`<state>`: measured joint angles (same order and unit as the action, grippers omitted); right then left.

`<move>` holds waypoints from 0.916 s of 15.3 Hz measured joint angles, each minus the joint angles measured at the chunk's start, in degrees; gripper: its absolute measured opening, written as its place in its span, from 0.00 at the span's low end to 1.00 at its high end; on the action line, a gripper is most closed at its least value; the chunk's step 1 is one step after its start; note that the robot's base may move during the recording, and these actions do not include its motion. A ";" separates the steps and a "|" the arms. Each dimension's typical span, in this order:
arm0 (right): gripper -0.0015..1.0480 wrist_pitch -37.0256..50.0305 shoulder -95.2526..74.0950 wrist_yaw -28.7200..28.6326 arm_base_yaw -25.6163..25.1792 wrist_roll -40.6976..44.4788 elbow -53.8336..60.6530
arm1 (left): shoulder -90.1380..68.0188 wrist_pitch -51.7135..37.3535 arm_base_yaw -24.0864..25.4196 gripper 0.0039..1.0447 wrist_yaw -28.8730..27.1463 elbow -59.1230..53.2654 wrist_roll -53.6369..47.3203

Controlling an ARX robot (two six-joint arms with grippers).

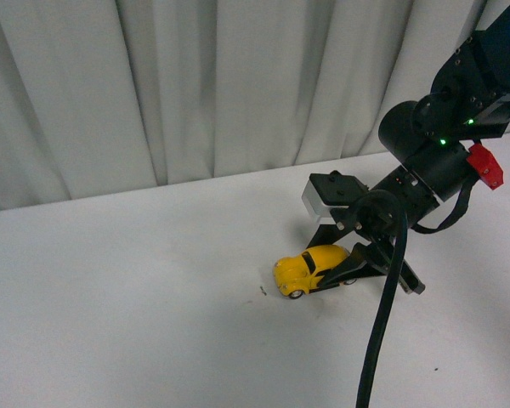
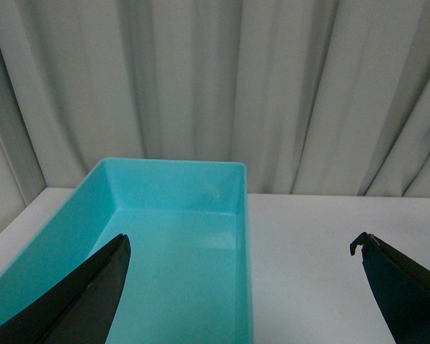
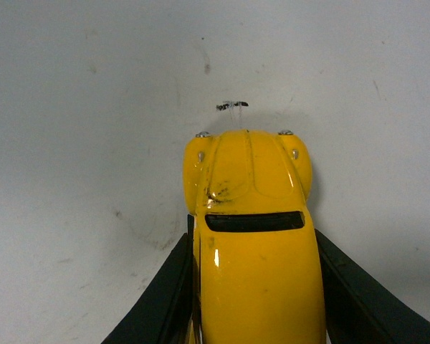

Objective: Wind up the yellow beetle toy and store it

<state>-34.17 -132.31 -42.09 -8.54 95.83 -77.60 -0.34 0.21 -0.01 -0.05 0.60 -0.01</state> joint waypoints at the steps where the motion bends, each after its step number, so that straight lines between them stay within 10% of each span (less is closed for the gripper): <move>1: 0.40 0.33 0.04 -0.39 -1.40 0.26 1.03 | 0.00 0.00 0.00 0.94 0.02 0.00 0.00; 14: 0.40 5.27 8.57 -0.09 -18.88 4.74 22.27 | 0.00 0.00 0.00 0.94 0.00 0.00 0.00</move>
<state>-28.91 -123.74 -42.17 -27.42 100.57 -55.33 -0.34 0.21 -0.01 -0.05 0.60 -0.01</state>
